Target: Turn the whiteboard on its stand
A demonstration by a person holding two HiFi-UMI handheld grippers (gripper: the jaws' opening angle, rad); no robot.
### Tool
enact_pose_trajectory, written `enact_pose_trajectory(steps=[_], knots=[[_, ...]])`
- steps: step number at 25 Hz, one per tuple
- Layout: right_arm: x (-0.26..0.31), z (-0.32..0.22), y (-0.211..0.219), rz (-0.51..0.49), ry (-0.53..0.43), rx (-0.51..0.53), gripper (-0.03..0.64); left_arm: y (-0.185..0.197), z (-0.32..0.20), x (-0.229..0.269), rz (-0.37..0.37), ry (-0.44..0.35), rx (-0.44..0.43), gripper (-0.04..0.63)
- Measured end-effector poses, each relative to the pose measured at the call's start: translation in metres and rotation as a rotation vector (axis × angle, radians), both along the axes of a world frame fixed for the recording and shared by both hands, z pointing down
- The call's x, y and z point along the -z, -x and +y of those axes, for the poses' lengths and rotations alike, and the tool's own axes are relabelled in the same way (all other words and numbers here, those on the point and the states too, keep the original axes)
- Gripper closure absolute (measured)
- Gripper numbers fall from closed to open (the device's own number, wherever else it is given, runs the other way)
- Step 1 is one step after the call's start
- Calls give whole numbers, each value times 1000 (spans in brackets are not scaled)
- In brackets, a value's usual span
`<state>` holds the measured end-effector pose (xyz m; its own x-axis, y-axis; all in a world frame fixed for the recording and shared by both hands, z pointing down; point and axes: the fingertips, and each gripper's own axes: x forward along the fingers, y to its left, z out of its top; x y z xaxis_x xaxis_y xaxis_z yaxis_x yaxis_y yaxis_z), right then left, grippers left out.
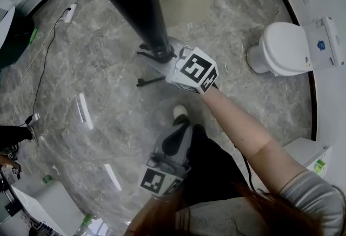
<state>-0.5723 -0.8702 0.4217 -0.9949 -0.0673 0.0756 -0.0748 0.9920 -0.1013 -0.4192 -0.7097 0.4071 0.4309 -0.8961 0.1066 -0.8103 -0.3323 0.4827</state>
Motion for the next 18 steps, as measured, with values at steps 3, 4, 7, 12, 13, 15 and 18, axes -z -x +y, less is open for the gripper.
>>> enact_pose_trajectory(steps=[3, 4, 7, 12, 13, 15, 18], knots=[[-1, 18, -11, 1, 2, -5, 551, -12, 6, 5, 0, 7, -5, 594], [-1, 24, -14, 0, 2, -7, 551, -15, 8, 6, -4, 2, -6, 594], [-1, 36, -21, 2, 1, -12, 551, -21, 13, 8, -16, -10, 2, 594], [-1, 54, -29, 4, 1, -22, 549, -31, 29, 13, -9, -28, 32, 594], [0, 58, -31, 3, 2, -23, 549, -34, 34, 13, -10, -26, 37, 594], [0, 65, -35, 2, 3, -26, 549, -37, 43, 10, -8, -21, 52, 594], [0, 72, -38, 3, 3, -32, 549, -37, 54, 6, -19, -17, 70, 594]])
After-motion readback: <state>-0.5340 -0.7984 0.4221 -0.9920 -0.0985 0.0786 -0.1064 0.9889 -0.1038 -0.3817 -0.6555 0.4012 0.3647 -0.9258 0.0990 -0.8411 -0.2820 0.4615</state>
